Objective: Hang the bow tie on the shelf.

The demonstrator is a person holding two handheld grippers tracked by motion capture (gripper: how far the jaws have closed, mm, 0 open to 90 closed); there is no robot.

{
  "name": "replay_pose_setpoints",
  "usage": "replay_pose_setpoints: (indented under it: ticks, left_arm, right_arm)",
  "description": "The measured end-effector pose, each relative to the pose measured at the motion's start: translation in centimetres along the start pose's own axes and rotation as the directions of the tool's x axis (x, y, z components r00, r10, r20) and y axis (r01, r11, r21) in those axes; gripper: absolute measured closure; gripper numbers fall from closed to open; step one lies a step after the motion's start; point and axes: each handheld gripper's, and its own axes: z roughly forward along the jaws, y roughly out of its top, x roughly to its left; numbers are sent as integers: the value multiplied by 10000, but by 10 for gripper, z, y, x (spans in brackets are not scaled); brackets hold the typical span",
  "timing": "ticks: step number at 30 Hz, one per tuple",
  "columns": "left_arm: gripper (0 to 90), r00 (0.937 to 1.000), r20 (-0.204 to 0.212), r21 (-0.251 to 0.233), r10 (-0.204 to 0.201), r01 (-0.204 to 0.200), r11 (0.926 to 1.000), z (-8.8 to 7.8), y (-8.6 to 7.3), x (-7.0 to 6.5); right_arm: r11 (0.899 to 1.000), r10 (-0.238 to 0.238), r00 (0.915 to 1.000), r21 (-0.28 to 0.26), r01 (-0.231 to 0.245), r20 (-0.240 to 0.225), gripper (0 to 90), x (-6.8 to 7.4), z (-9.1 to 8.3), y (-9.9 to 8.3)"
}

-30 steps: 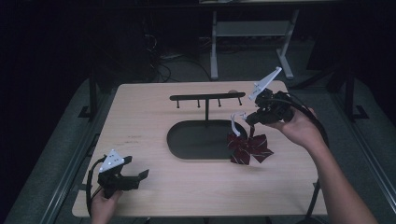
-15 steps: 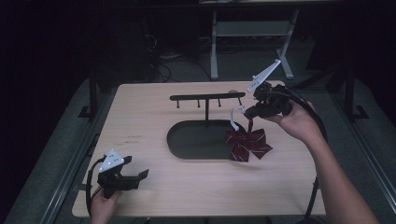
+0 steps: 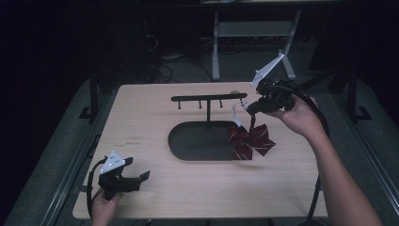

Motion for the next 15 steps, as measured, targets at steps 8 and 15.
replay_pose_setpoints:
  ticks: [8, 15]
  left_arm:
    - [131, 10000, 2, -7, -7, 7, 10000, 0, 0, 0]
    - [131, 10000, 18, -8, 2, -2, 10000, 0, 0, 0]
  right_arm:
    - [9999, 144, 9998, 31, -144, 121, 874, -9, 0, 5]
    - [9989, 437, 9990, 185, -439, 111, 873, -19, 9, 7]
